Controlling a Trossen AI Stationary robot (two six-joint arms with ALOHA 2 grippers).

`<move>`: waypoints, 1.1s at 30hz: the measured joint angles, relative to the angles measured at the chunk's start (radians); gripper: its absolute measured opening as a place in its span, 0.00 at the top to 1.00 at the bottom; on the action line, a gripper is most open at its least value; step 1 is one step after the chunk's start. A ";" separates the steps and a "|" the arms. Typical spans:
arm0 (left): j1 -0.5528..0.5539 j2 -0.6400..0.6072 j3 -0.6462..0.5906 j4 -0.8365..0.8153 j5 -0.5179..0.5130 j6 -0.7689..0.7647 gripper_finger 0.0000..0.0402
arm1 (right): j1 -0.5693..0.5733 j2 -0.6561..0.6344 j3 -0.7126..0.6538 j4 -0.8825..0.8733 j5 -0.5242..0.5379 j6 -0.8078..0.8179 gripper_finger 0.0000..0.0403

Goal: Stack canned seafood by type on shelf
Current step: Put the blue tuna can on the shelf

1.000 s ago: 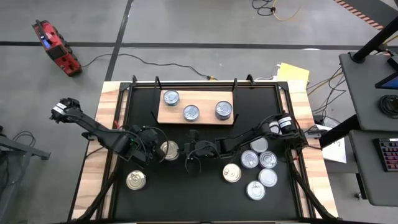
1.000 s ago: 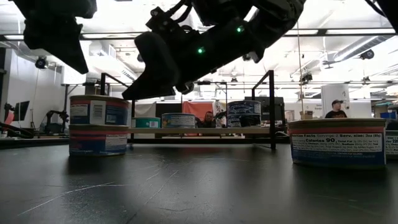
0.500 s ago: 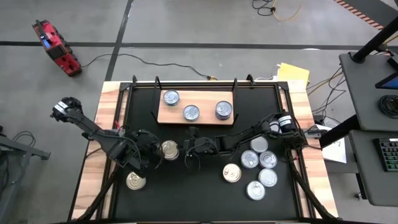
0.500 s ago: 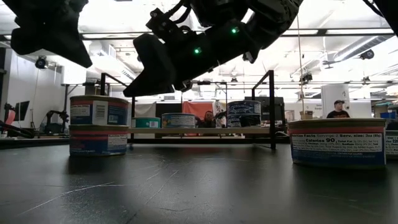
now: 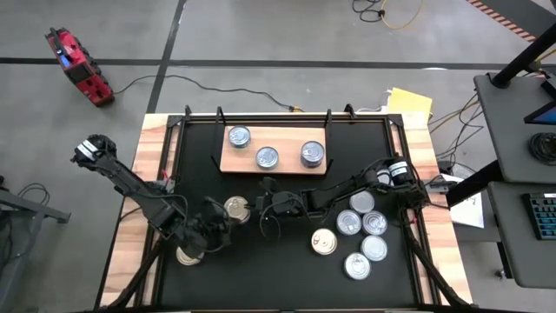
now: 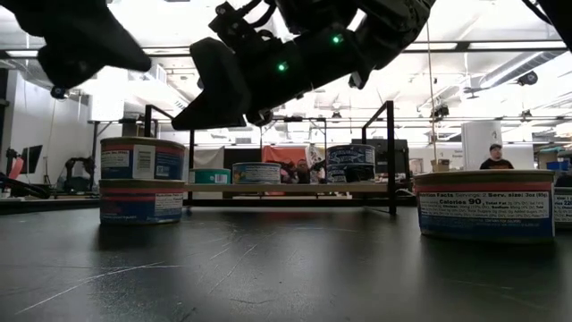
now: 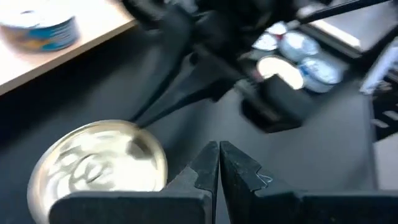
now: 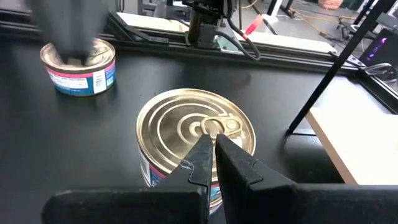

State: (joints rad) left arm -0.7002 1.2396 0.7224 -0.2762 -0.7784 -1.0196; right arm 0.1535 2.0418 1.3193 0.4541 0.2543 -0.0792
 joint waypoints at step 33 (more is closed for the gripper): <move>0.102 -0.380 -0.262 0.251 -0.076 0.278 1.00 | -0.002 0.005 -0.008 -0.011 -0.001 0.000 0.97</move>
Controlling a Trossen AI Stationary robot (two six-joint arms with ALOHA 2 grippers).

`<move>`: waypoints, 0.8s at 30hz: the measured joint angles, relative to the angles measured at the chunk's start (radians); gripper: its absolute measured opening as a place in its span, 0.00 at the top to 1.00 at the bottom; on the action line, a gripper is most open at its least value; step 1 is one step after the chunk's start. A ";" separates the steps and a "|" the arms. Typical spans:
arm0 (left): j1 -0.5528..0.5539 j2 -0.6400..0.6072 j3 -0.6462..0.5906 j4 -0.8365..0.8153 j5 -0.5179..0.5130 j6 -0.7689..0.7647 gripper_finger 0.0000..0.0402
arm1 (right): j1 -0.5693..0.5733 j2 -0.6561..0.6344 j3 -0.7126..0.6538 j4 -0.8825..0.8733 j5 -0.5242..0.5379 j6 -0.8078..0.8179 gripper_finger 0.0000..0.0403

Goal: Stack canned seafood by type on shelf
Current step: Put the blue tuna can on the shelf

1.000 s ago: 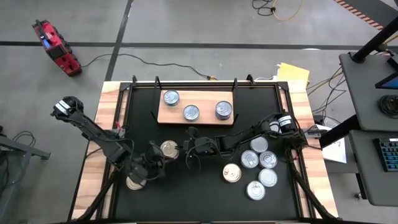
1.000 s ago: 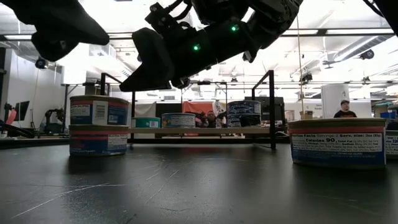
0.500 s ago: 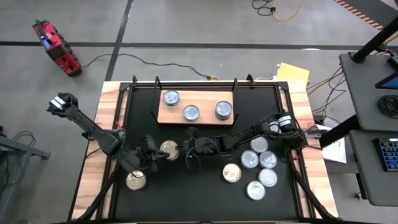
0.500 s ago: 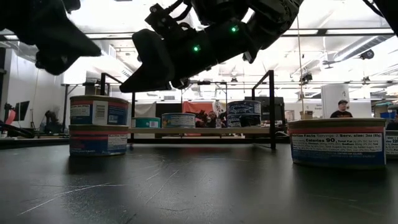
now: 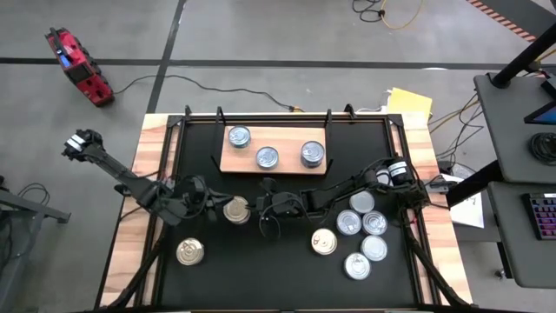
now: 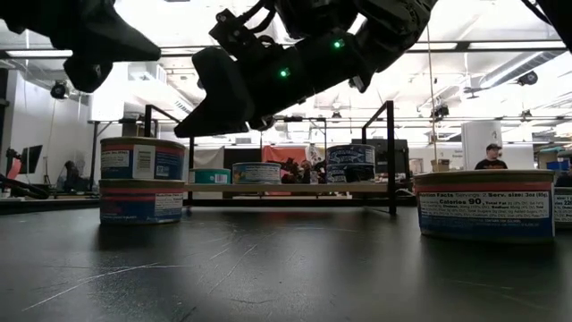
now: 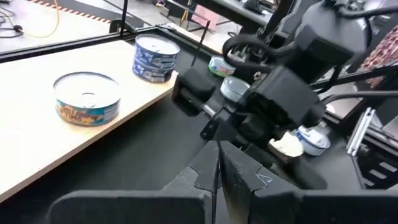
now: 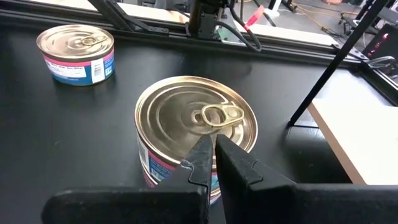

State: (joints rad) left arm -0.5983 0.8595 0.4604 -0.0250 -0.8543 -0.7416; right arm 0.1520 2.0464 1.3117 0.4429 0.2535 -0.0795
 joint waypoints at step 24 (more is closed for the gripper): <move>-0.004 -0.010 0.102 -0.554 0.187 -0.599 0.85 | 0.008 -0.002 -0.004 -0.037 0.010 0.006 0.97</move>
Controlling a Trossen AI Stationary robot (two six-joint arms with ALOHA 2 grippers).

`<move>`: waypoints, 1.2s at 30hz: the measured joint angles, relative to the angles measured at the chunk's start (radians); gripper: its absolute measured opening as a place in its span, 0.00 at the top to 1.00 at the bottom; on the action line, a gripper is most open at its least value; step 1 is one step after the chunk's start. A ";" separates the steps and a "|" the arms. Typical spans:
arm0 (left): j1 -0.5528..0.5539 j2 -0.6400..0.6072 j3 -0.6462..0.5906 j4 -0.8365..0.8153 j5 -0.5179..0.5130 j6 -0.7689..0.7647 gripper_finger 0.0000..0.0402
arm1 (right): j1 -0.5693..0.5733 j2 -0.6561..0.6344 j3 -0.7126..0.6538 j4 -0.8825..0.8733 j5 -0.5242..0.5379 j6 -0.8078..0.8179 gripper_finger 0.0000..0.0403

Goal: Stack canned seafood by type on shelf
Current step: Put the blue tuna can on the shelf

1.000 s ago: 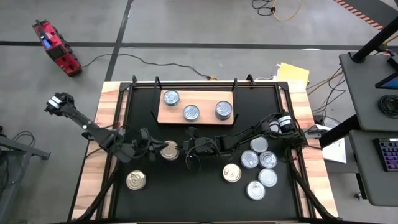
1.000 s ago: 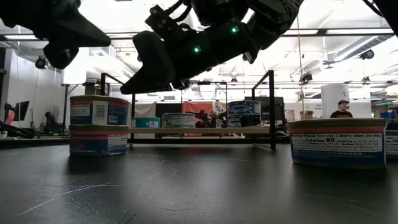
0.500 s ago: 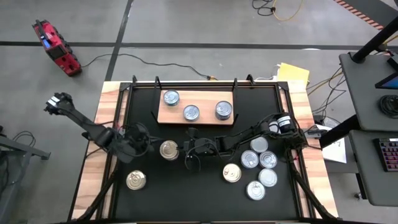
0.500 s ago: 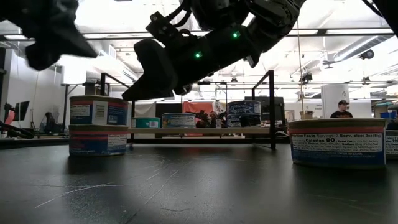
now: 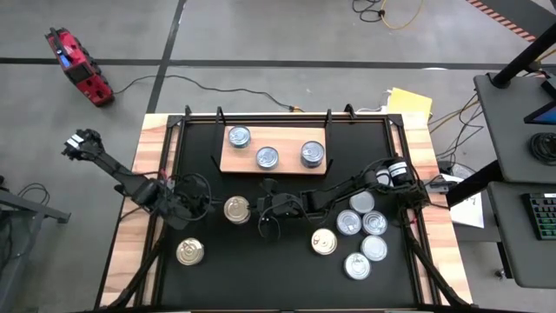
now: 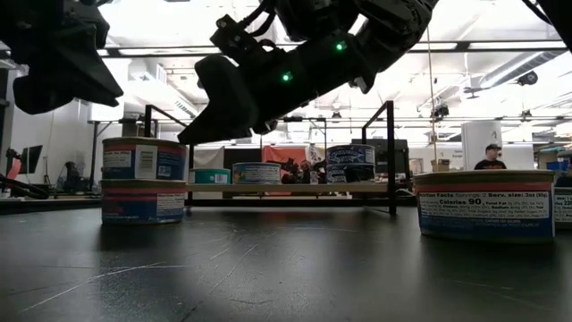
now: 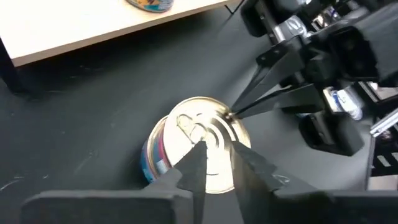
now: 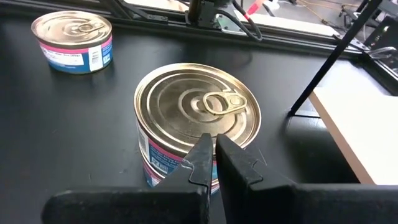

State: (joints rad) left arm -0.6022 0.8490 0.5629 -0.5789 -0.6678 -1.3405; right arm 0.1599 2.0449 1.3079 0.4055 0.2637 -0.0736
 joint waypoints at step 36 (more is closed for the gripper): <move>0.000 0.042 -0.257 0.464 -0.030 -0.046 0.53 | 0.012 0.017 -0.004 -0.004 0.028 0.024 0.97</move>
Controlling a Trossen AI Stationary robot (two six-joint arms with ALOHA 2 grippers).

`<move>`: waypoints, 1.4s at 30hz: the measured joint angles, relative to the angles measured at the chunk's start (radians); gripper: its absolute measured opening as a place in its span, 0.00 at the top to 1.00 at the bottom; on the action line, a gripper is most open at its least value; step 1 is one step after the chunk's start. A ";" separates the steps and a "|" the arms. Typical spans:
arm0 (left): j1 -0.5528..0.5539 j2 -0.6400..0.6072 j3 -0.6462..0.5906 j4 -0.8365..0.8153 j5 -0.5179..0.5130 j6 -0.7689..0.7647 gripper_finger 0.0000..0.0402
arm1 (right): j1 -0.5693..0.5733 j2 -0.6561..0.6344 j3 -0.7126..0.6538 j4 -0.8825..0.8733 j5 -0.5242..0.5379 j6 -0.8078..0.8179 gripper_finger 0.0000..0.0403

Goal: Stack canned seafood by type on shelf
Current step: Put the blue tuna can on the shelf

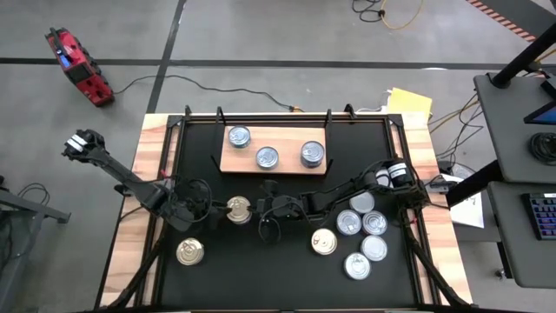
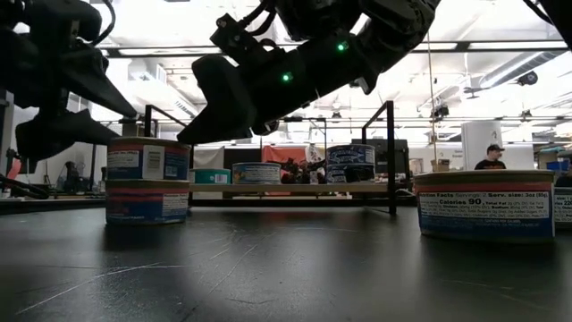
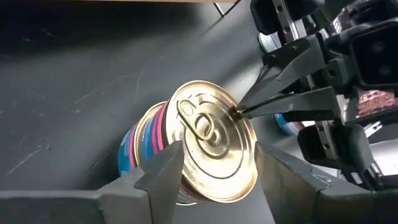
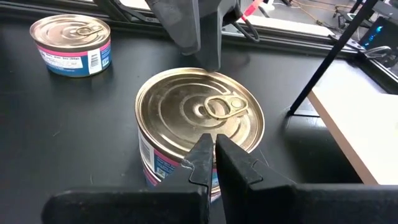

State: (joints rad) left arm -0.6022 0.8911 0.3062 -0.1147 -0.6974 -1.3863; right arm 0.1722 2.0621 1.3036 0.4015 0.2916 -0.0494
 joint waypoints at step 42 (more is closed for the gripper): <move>0.000 0.129 0.204 -0.217 0.119 0.109 0.42 | 0.013 -0.006 -0.039 -0.052 0.022 0.014 0.97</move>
State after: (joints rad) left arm -0.6022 1.0204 0.5102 -0.3314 -0.5785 -1.2770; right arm 0.1852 2.0565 1.2648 0.3495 0.3139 -0.0354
